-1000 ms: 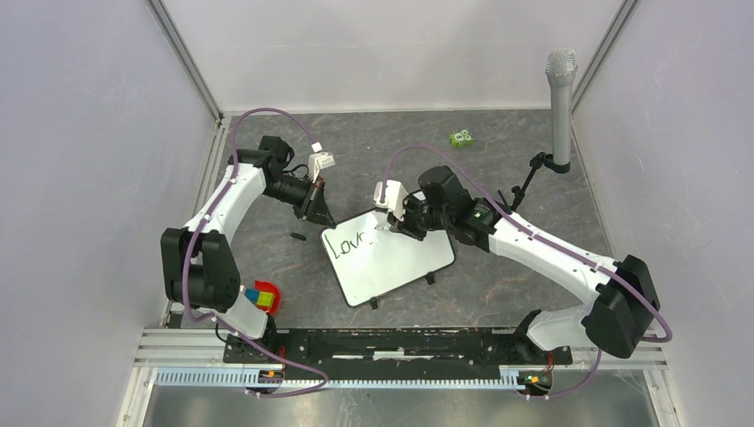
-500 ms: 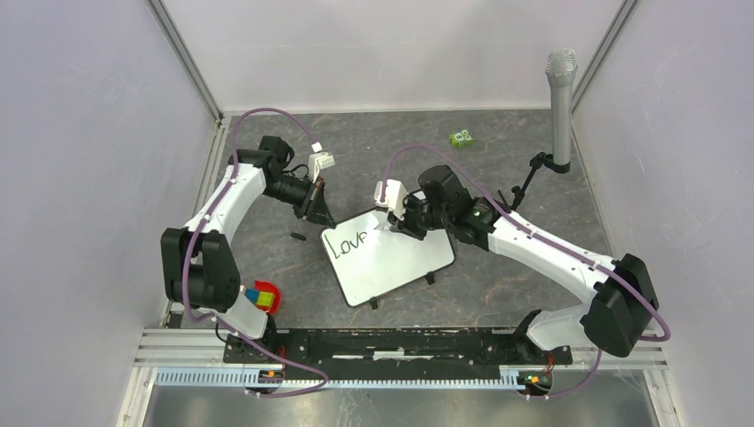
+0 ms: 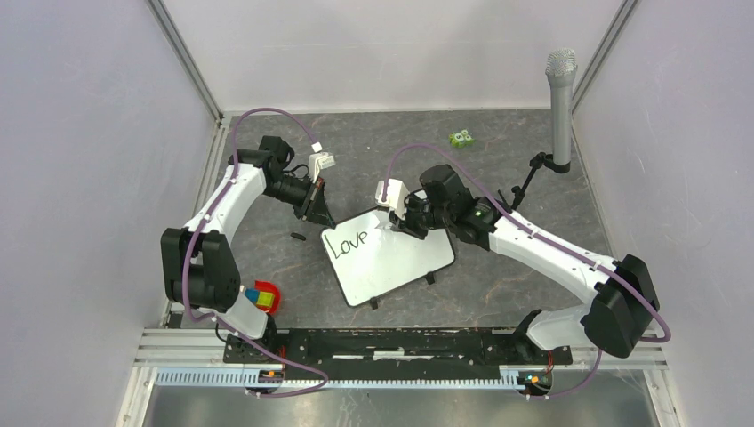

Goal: Write a sentence on the whiteboard

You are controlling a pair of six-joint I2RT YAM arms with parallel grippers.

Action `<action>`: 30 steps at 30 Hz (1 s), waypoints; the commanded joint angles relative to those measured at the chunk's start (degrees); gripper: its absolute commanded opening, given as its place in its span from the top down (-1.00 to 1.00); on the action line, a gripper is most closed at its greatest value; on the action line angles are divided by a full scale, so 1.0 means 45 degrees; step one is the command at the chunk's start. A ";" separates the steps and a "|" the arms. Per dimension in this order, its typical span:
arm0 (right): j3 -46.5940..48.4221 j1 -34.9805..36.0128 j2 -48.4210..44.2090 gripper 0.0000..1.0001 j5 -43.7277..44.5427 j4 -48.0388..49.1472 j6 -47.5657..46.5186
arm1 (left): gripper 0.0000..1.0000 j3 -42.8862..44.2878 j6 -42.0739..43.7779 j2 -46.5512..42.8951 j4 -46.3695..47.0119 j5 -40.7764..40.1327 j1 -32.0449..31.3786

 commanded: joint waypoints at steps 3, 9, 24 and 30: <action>-0.0481 0.0263 -0.0098 1.00 0.0216 -0.0037 -0.0158 | 0.96 -0.0169 0.0503 -0.0164 -0.0480 -0.0721 -0.0217; -0.0827 0.0280 -0.0311 1.00 0.0374 -0.0133 -0.0270 | 0.95 -0.0228 0.0524 -0.0168 -0.0479 -0.0708 -0.0217; 0.0639 0.0240 -0.0392 1.00 0.0070 -0.0543 -0.0308 | 0.96 -0.0209 0.0524 -0.0159 -0.0478 -0.0642 -0.0223; 0.1006 0.0241 -0.0108 1.00 0.0033 -0.0160 -0.0141 | 0.95 -0.0160 0.0524 -0.0131 -0.0488 -0.0641 -0.0235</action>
